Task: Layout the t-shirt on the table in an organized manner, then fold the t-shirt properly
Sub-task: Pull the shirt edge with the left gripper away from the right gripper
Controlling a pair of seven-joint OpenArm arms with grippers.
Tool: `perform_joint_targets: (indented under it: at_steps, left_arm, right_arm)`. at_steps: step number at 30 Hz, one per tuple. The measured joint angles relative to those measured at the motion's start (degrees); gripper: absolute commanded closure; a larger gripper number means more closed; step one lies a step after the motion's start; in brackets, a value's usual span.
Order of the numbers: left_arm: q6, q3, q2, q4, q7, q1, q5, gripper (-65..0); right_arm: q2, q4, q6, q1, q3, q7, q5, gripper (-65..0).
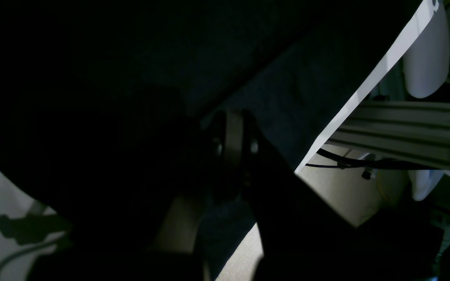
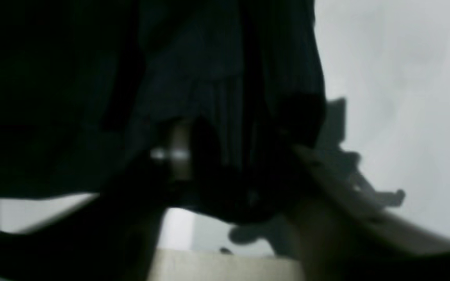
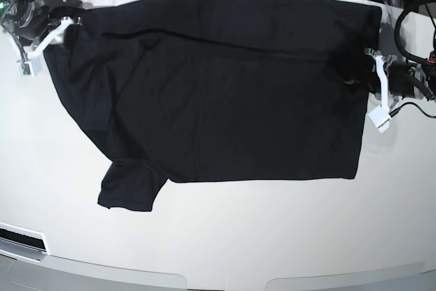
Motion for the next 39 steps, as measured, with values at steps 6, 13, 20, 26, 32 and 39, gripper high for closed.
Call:
perform_joint_targets:
  at_steps: [6, 13, 20, 26, 32, 39]
  left_arm:
    - [0.0, 0.0, -0.3, 0.0, 0.2, 0.0, 0.0, 0.0]
    - [0.0, 0.0, -0.3, 0.0, 1.6, 0.0, 0.0, 0.0]
    - [0.0, 0.0, -1.7, 2.7, 9.2, 0.3, -6.4, 0.0]
    - [0.0, -0.5, -6.1, 5.3, 9.2, 3.3, -11.3, 0.0]
    - [-0.1, 0.1, -4.4, 5.4, 8.4, 11.4, -4.7, 0.0]
    - [0.0, -0.2, 0.1, 5.4, -4.5, 14.5, 12.2, 0.0]
  right_arm:
    - [1.0, 0.9, 2.8, 0.4, 0.0, -3.0, 0.0, 0.0]
    - [2.2, 4.9, 5.2, 0.5, 0.0, -6.7, 0.0, 0.0]
    - [2.2, 4.9, 5.4, 0.3, 0.0, -6.9, 0.0, 0.0]
    - [2.2, 4.9, 5.4, 0.3, 0.0, -6.8, 0.0, 0.0]
    - [2.3, 4.9, 5.2, 0.3, 0.0, -6.8, 0.0, 0.0]
    - [2.3, 4.9, 5.2, 0.3, 0.0, -6.8, 0.7, 0.0]
